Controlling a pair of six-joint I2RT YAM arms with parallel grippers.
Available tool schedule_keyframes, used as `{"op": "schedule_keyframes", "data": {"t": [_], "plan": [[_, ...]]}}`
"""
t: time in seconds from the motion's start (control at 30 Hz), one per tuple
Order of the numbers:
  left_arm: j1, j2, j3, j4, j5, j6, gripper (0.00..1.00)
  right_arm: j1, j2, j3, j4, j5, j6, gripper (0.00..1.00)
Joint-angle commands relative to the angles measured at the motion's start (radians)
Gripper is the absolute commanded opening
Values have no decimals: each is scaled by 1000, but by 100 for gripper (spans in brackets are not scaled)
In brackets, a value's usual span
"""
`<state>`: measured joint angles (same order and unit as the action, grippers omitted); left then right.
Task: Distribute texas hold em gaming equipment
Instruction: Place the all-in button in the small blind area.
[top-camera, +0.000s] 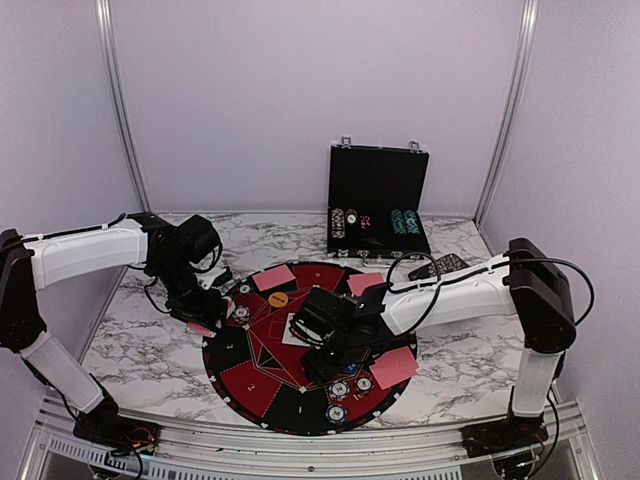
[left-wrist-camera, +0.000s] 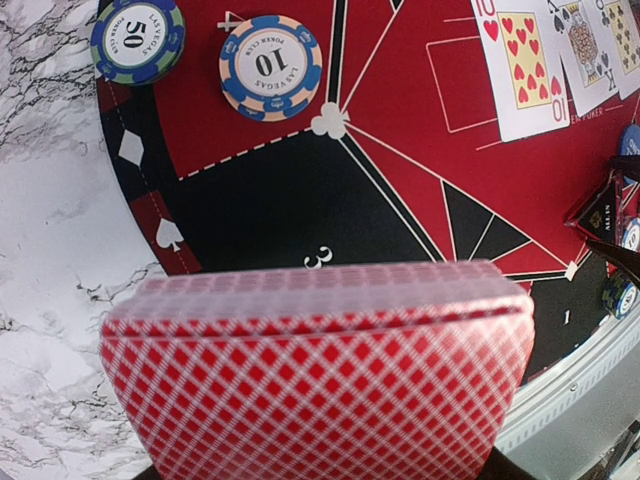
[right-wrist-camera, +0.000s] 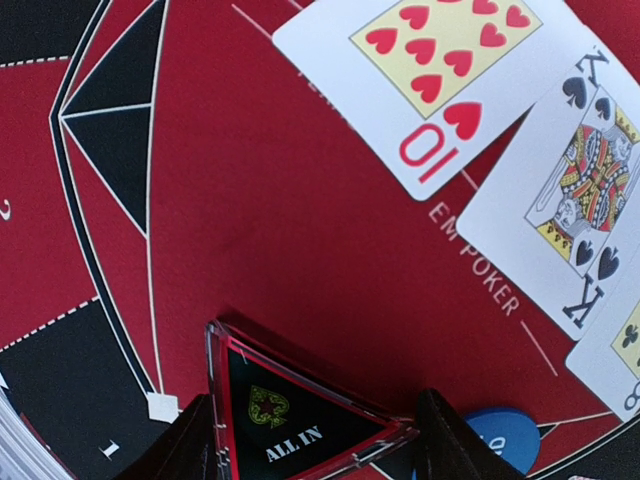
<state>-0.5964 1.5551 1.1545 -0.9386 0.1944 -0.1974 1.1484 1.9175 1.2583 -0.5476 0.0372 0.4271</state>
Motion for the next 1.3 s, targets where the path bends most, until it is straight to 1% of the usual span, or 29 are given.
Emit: {"op": "schedule_keyframes", "data": {"t": [0.0,0.17,0.43,0.57,0.7,1.27], "plan": [[3,5,15,9,15,12,49,14,-43,3,-11,21,7,50],[3,7,16,9,15,13,49,16,-41,9,-14,21,4,55],[3,8,14,9,15,14,49,16,-40,13,-15,21,6,59],[3,5,13,9,13,14,49,15,-44,14,-13,21,4,65],[3,4,11,9,13,13,49,16,-46,19,-17,22,1,67],[3,11,14,9,18,14,49,7,-91,53,-40,53,3,70]]}}
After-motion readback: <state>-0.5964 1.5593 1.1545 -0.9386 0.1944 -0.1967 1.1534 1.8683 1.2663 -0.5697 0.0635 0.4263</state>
